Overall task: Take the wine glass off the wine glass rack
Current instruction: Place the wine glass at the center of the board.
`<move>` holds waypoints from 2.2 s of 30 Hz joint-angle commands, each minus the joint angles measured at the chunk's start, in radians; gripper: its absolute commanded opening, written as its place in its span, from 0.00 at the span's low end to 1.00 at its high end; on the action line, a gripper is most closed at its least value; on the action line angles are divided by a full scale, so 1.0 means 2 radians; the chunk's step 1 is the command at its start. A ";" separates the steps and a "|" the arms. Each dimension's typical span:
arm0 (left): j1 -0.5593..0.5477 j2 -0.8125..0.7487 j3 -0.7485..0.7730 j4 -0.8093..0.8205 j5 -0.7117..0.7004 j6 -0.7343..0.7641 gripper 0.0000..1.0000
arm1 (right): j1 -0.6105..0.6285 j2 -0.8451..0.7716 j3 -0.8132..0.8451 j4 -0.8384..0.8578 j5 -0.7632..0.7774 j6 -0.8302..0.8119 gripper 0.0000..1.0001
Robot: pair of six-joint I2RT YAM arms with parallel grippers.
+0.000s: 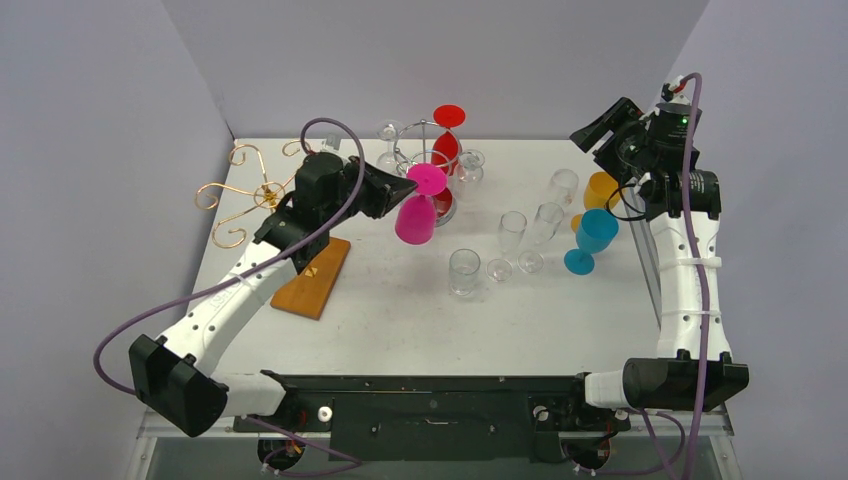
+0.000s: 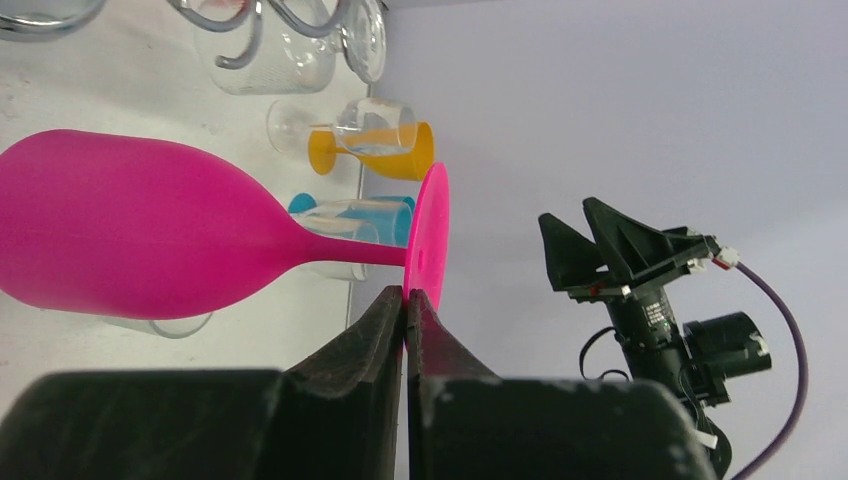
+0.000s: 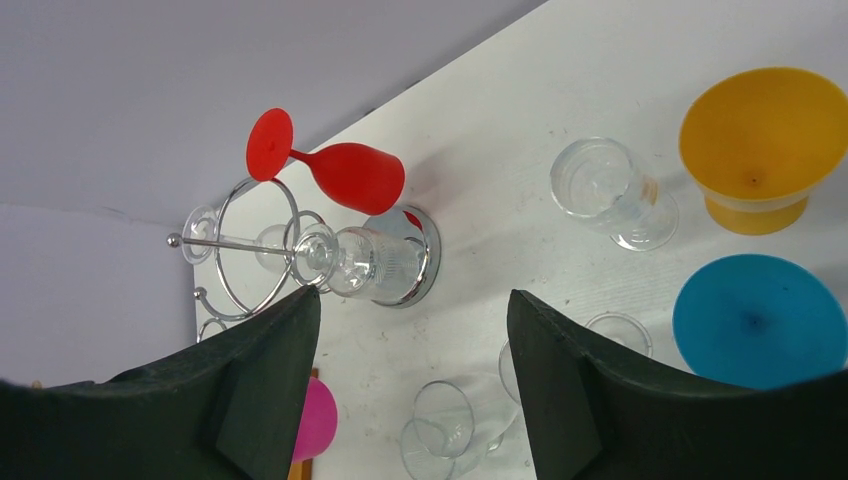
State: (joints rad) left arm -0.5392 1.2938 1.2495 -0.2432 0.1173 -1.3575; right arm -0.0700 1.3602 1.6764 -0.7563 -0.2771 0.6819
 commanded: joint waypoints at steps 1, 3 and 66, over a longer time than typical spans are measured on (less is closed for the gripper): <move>0.003 0.005 0.017 0.066 0.049 0.003 0.00 | 0.005 -0.015 -0.001 0.023 0.003 -0.004 0.64; 0.005 0.012 0.021 0.080 0.067 0.004 0.00 | 0.005 -0.015 -0.001 0.023 0.003 -0.004 0.64; 0.007 0.167 0.208 0.521 0.183 -0.417 0.00 | 0.139 -0.057 -0.219 0.805 -0.191 0.428 0.61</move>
State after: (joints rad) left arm -0.5186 1.6394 1.6344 0.6880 0.4561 -2.0872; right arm 0.1940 1.2488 1.2152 0.6552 -0.6384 1.4578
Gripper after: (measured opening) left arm 0.007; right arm 0.654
